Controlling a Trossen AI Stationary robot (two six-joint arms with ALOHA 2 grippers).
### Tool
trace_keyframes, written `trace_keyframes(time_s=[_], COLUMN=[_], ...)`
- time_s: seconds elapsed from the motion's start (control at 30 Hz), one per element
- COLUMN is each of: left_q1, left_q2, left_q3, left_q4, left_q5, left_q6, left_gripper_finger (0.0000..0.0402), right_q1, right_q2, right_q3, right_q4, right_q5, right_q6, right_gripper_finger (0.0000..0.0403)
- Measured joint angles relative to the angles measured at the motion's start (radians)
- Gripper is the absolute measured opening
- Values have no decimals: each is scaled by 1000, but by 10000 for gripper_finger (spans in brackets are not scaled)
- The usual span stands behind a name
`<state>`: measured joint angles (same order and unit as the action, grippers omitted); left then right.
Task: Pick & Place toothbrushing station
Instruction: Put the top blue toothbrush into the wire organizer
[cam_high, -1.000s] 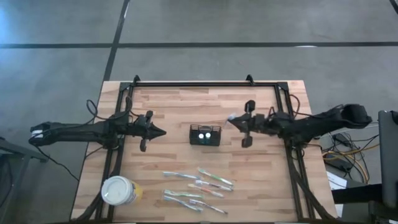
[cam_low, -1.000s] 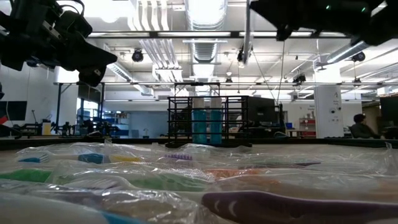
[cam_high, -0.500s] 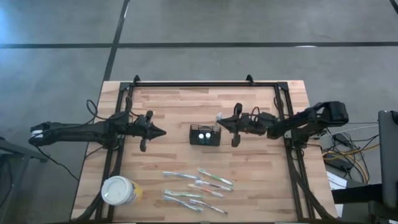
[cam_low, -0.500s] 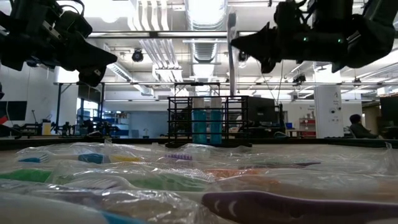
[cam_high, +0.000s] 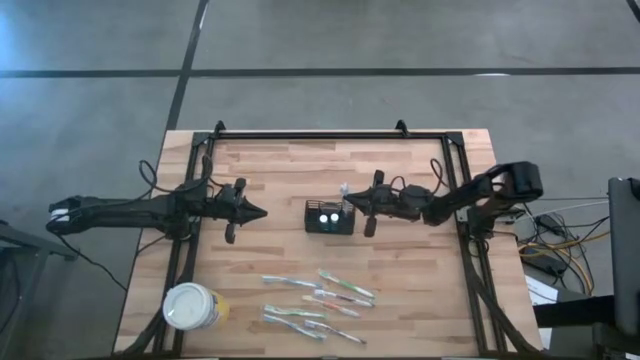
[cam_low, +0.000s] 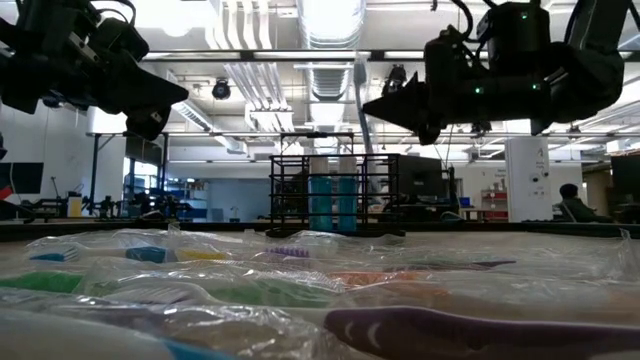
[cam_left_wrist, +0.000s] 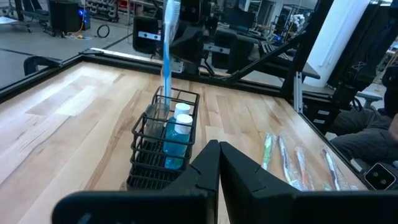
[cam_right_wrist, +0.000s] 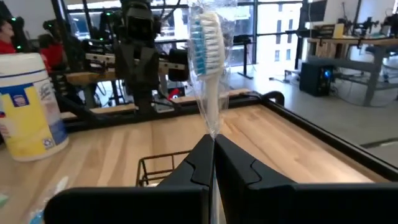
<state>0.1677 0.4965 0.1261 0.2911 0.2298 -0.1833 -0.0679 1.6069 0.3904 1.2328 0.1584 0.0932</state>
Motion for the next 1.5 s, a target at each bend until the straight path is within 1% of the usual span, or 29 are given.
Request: trace_keyframes(time_s=[0.47,0.63,0.77,1.0,1.13,1.27,1.4,1.5], left_q1=[0,0,-1,-1,-1,0,0,0], left_q2=[0,0,0,0,0,0,0,0], left_q3=[0,0,0,0,0,0,0,0], left_q4=[0,0,0,0,0,0,-1,-2], left_q5=[0,0,0,0,0,0,0,0], left_q6=[0,0,0,0,0,0,-3,-11], left_gripper_finger=[14,14,14,14,14,14,14,14], right_q1=[0,6,12,16,18,21,33,38], right_q2=[86,105,106,84,33,-58,-215,-382], right_q3=[-2,-2,-2,-2,-2,-5,-40,-110], right_q4=[-8,-6,-9,-8,-34,-96,-132,-131], right_q5=[-1,-2,-3,-4,-4,-4,-4,-6], right_q6=[-13,5,18,35,35,8,-41,-71], right_gripper_finger=[8,12,39,119,158,185,195,191])
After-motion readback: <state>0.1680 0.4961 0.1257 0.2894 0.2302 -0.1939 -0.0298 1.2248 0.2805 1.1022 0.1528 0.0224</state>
